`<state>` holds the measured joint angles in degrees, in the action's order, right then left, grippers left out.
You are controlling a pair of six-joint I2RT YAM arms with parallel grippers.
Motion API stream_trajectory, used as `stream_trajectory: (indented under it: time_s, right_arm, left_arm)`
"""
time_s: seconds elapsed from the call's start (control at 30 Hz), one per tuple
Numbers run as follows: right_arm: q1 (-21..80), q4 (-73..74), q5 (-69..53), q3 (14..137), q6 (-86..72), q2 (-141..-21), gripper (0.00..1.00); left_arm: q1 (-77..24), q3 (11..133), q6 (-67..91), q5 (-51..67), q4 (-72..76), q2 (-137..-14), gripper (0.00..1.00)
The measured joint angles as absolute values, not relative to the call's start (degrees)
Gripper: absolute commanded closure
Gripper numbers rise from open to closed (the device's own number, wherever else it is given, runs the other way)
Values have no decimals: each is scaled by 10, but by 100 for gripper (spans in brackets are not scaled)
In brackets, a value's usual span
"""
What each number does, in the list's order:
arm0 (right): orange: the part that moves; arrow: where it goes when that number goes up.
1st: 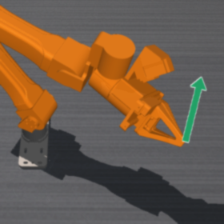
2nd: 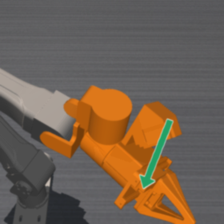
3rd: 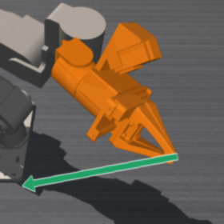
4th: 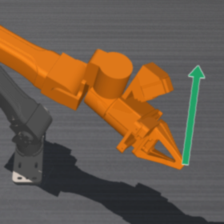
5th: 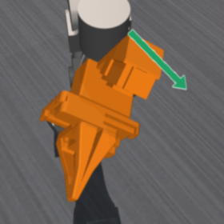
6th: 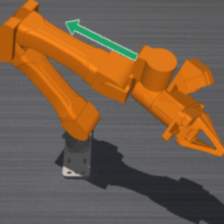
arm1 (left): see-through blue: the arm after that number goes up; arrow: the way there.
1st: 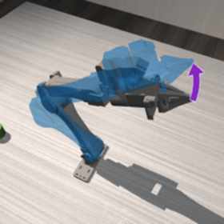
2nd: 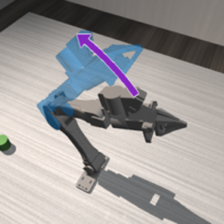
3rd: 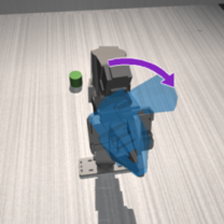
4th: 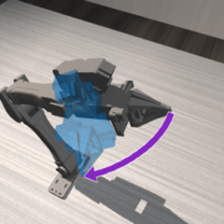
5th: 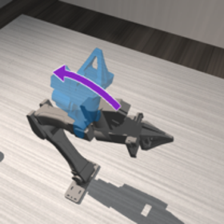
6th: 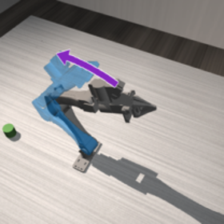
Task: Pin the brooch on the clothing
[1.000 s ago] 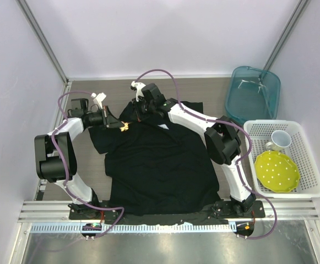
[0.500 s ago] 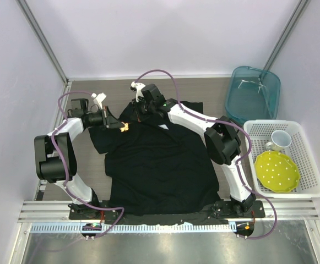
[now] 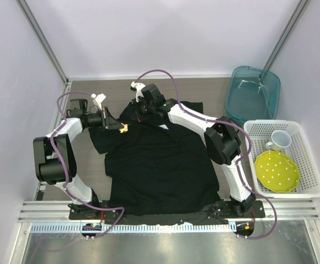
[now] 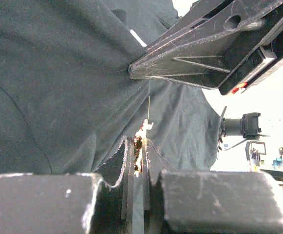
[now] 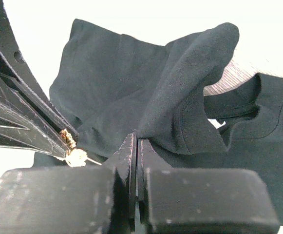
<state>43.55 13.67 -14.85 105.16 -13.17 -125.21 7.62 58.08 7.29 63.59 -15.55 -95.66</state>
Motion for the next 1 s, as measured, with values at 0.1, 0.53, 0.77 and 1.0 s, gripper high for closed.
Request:
stream_trajectory:
  time_s: [0.1, 0.53, 0.77, 1.0]
  right_arm:
    - [435, 137, -149, 1052, -132, -1252, 99]
    - [435, 137, -156, 1052, -131, -1252, 99]
    - [435, 137, -157, 1052, -127, -1252, 99]
    - [435, 137, -158, 1052, -126, -1252, 99]
  left_arm:
    - [80, 581, 65, 639, -169, -953, 98]
    - [83, 591, 63, 642, -170, -950, 97]
    - [83, 594, 76, 642, -162, -950, 97]
    - [83, 597, 86, 634, -154, -955, 97]
